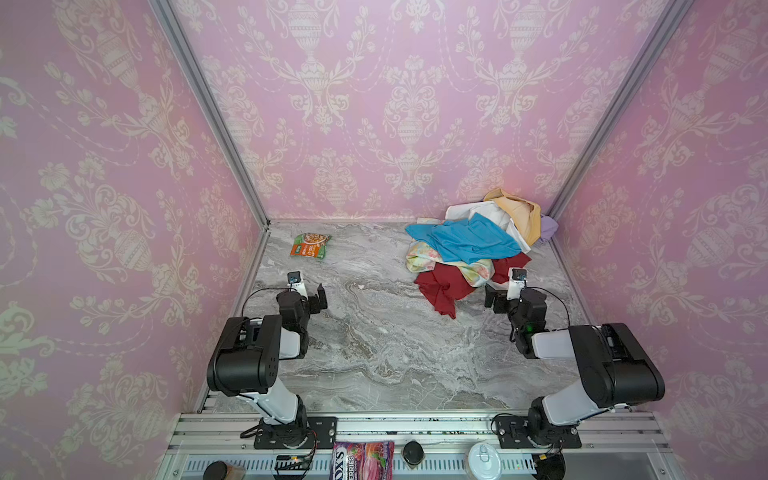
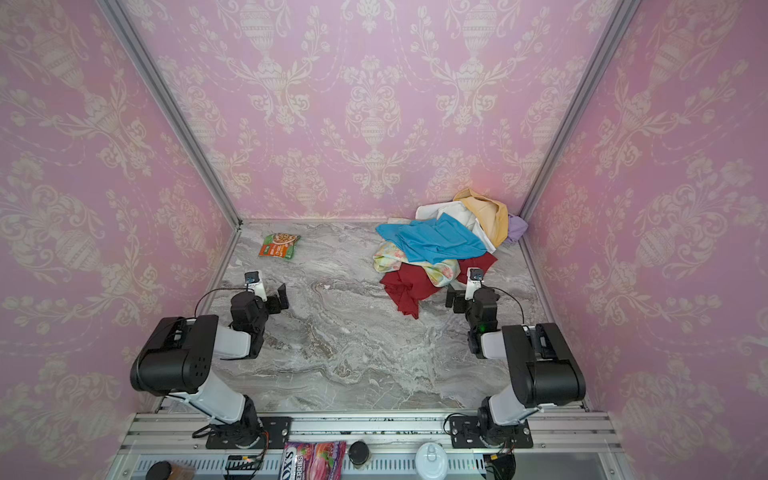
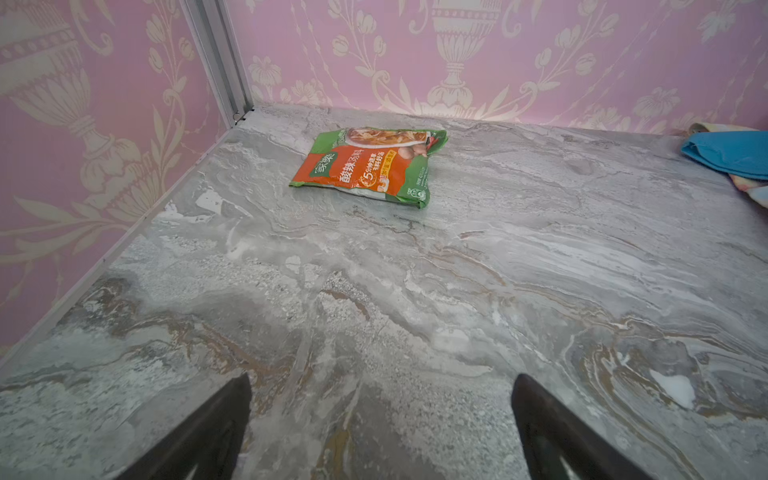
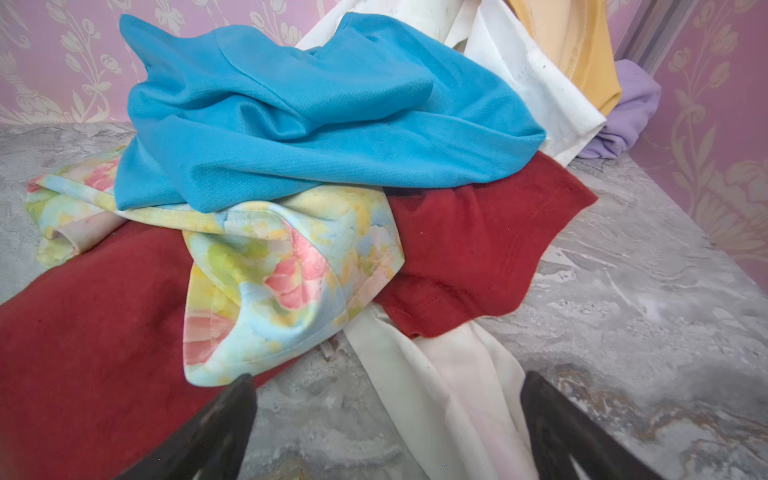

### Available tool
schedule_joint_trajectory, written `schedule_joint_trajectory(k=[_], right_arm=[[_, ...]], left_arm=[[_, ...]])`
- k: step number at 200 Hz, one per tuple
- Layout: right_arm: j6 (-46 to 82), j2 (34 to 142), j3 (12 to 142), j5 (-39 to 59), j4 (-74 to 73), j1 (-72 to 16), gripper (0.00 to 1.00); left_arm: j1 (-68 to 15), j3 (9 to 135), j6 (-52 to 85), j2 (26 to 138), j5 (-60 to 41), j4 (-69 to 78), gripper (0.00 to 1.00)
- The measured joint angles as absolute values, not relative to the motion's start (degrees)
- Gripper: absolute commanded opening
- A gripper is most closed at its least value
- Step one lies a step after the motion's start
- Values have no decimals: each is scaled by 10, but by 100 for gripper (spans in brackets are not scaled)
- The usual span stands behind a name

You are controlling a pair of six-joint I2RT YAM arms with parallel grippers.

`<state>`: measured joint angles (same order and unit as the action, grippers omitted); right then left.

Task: Pick out a specific cloth from the pile

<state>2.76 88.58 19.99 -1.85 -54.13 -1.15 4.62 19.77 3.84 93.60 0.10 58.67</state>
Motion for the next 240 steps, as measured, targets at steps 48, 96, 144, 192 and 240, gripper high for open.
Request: schedule_joint_trajectory(k=[48, 96, 144, 192, 240], right_arm=[[28, 886, 200, -18, -541, -11, 100], [28, 886, 200, -18, -541, -11, 100], [28, 886, 200, -19, -541, -11, 100], [28, 886, 200, -19, -541, -11, 100], [28, 886, 200, -27, -542, -11, 100]], left_arm=[[46, 198, 37, 936, -3, 587, 99], [46, 198, 37, 936, -8, 587, 99], [46, 198, 37, 936, -10, 587, 99], [46, 198, 37, 936, -10, 587, 99], [46, 198, 37, 936, -10, 587, 99]])
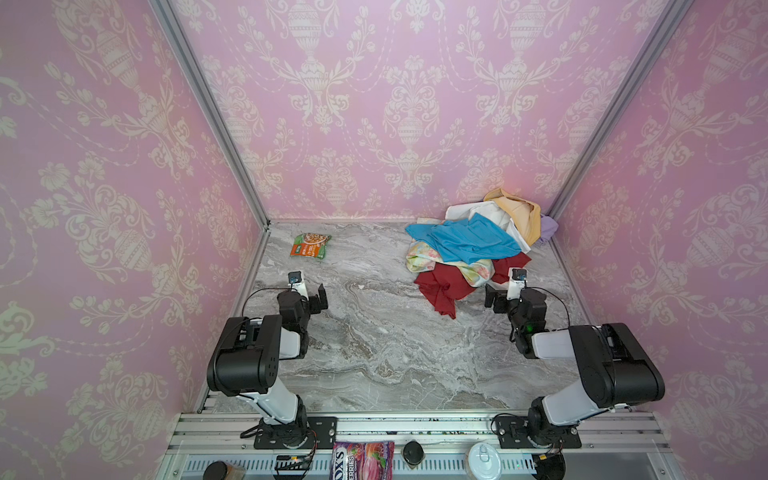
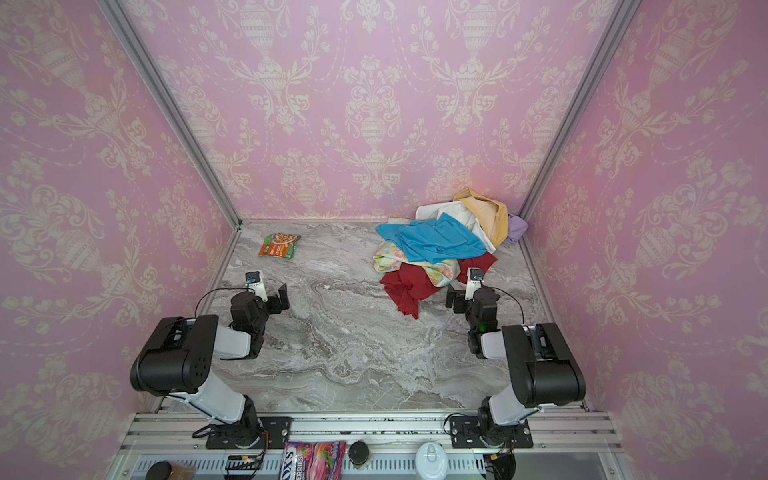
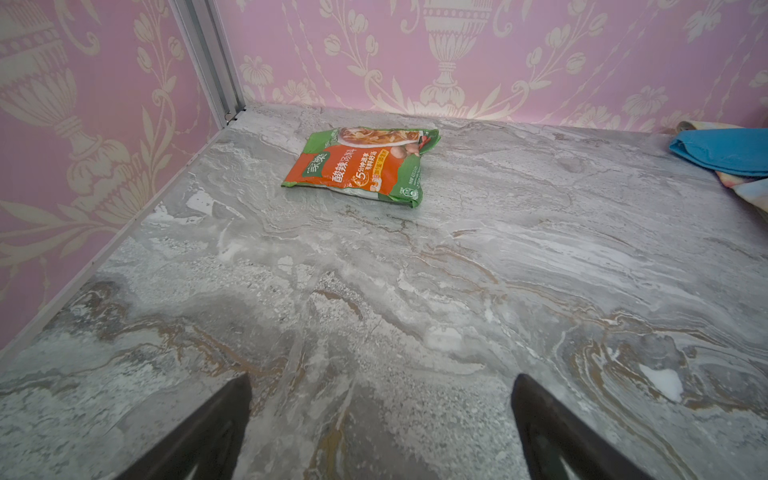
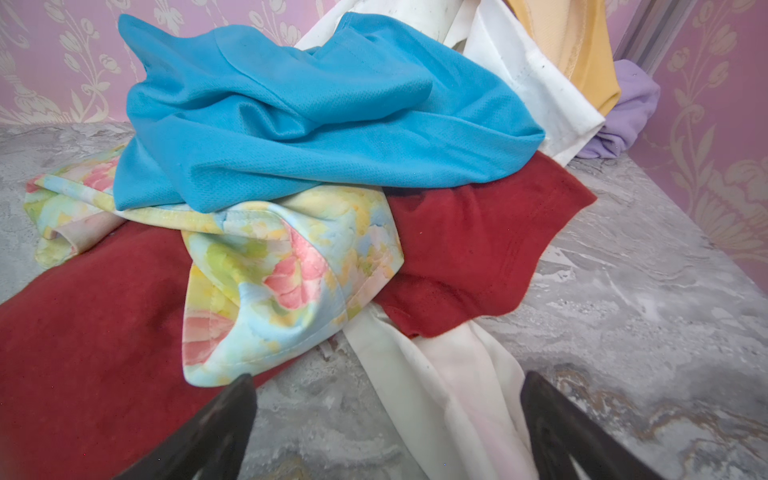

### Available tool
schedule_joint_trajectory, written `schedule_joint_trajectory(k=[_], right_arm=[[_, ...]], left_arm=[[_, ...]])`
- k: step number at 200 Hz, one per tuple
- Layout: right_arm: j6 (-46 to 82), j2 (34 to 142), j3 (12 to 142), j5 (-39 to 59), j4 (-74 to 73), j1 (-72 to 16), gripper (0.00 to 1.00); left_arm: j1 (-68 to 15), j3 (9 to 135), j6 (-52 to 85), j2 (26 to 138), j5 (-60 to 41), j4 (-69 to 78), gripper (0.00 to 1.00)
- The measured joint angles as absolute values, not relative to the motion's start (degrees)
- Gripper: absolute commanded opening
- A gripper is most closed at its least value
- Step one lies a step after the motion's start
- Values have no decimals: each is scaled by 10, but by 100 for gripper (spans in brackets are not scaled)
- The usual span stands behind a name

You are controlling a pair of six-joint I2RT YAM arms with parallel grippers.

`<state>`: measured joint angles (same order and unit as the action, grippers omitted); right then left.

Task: Pick out a specific cloth from the pile

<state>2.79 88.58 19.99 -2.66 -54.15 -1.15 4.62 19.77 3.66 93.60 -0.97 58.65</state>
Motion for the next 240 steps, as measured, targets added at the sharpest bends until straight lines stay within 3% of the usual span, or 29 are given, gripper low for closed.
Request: schedule_joint_trajectory(k=[46, 89, 175, 240], right_arm=[[30, 875, 202, -66, -526, -18, 100], [30, 861, 203, -101, -514, -35, 100], [79, 721, 347, -218, -223, -36, 100], [151, 749, 549, -197, 39, -18, 99]], left_arm=[[46, 197, 37, 930, -9, 584, 99], [46, 230, 37, 854, -10, 475, 99], [34, 462, 49, 816, -11, 200, 99], [-20, 638, 91, 890, -19, 39, 97]])
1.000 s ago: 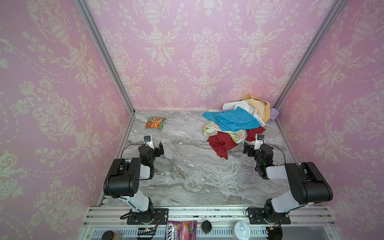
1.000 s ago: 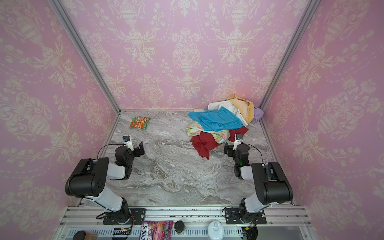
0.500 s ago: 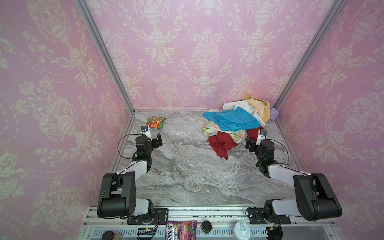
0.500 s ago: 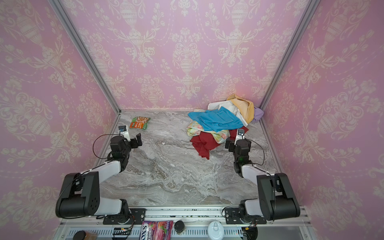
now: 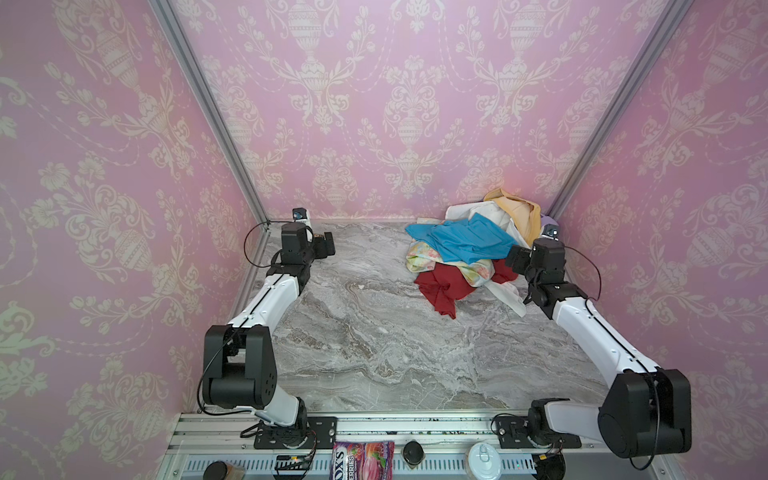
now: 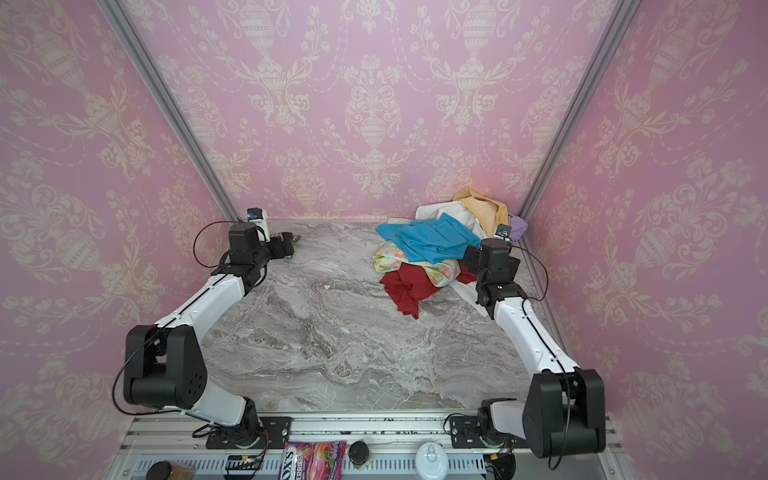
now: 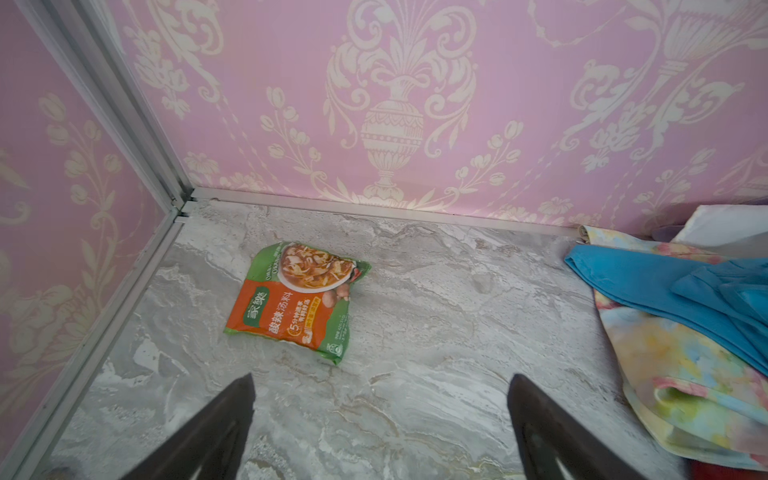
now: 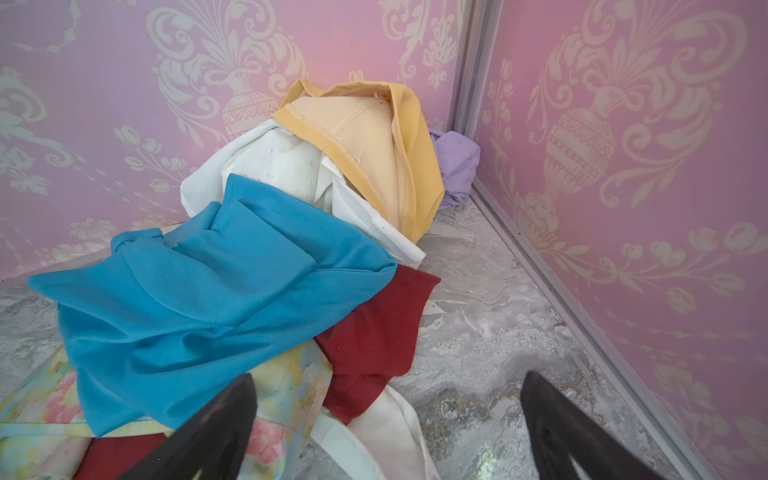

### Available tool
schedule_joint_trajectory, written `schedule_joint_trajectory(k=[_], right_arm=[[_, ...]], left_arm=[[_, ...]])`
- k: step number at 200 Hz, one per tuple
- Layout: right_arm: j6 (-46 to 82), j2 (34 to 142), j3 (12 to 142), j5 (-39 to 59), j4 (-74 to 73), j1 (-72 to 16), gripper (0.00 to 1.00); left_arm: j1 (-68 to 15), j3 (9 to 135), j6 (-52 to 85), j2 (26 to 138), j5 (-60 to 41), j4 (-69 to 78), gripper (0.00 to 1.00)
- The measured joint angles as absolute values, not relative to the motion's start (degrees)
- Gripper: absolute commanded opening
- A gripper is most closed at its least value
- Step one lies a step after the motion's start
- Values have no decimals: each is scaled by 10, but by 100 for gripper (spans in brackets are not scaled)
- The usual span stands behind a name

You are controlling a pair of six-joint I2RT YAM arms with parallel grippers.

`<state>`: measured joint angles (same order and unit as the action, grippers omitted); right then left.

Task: Pick out a specific cloth from the pile
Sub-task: 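Reach the right gripper toward the yellow cloth while the left approaches the pile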

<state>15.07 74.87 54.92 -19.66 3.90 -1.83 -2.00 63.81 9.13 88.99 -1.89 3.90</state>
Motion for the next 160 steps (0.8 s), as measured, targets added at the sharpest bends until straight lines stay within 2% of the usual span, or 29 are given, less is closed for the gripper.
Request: schedule_joint_trajectory(k=[26, 68, 97, 160], right_arm=[[169, 784, 604, -158, 123, -11, 94], [202, 814, 646, -101, 210, 6, 91], [243, 818, 660, -53, 238, 38, 85], [343, 862, 729, 34, 251, 98, 80]], left_arm=[[-48, 657, 95, 898, -41, 3, 97], [-89, 677, 86, 901, -73, -39, 97], [-130, 690, 77, 902, -90, -58, 97], [-244, 728, 25, 912, -98, -91, 98]])
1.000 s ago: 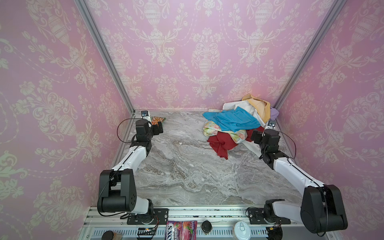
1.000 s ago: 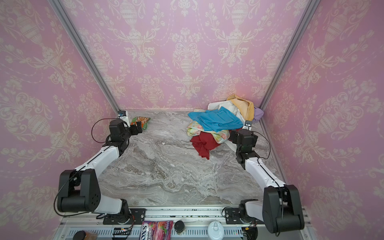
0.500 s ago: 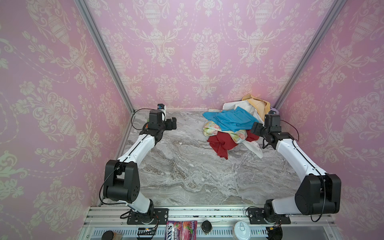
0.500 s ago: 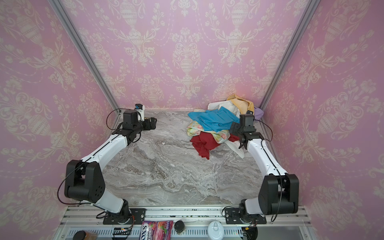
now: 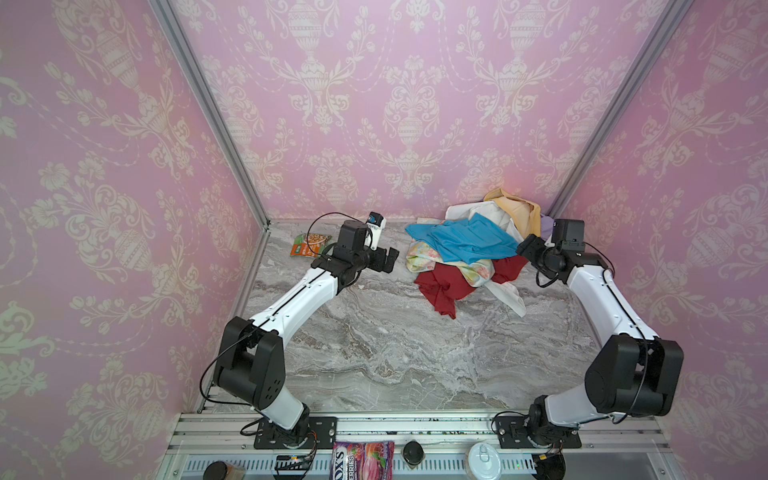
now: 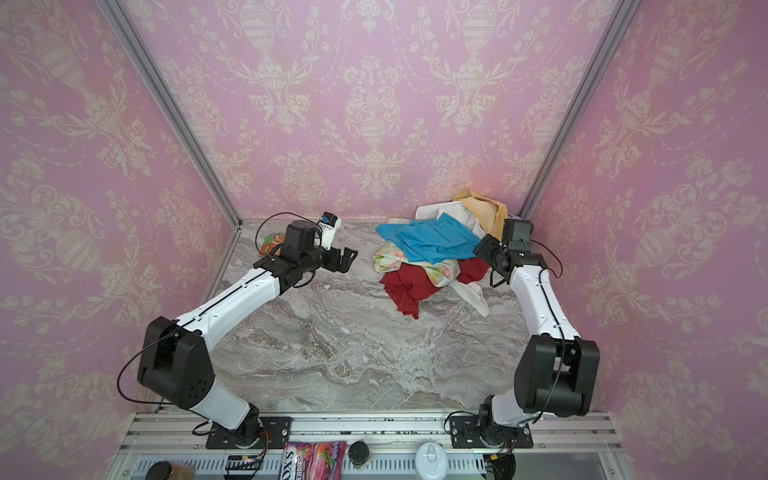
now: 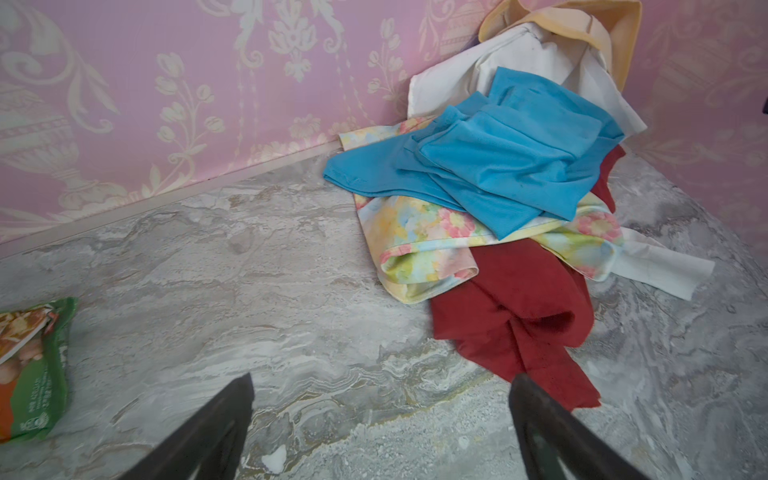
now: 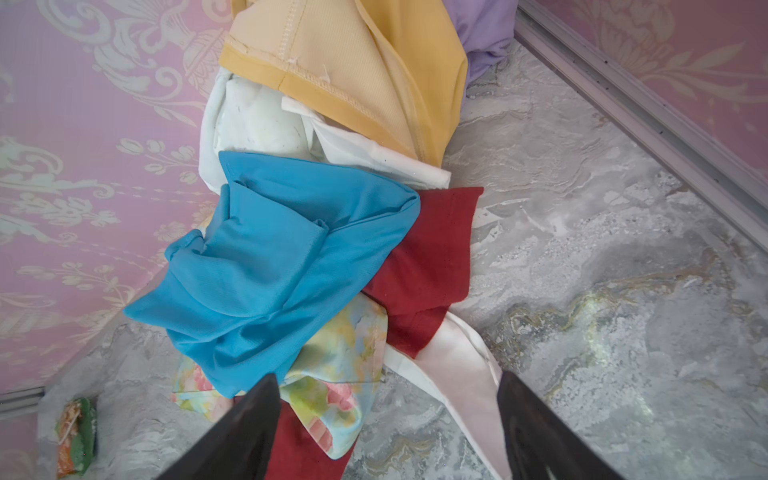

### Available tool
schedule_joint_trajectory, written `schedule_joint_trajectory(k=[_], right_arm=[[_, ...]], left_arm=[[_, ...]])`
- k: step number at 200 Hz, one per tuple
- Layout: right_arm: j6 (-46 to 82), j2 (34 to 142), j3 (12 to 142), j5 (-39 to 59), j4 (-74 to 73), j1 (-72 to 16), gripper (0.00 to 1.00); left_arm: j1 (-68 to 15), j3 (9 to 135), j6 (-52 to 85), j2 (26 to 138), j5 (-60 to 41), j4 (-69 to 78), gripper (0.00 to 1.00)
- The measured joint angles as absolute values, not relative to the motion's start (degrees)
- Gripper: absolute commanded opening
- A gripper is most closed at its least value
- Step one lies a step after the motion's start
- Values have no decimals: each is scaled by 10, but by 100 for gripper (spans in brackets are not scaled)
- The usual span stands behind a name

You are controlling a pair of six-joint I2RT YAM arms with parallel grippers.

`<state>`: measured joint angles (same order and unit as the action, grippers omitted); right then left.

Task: Pick out a specific cloth from the pile
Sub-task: 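Reach the right gripper toward the yellow cloth while the left approaches the pile, then close the right gripper on the yellow cloth and lift it from the pile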

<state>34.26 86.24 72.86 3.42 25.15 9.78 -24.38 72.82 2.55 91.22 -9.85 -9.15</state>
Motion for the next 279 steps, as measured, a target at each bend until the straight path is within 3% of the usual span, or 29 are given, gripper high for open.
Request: schedule_joint_trajectory(k=[184, 279], right_arm=[[465, 1103, 923, 153, 205, 188, 63], [396, 1168, 958, 152, 202, 194, 68]], left_arm=[[-329, 751, 24, 920, -127, -86, 97], [-333, 793, 24, 962, -128, -92, 97]])
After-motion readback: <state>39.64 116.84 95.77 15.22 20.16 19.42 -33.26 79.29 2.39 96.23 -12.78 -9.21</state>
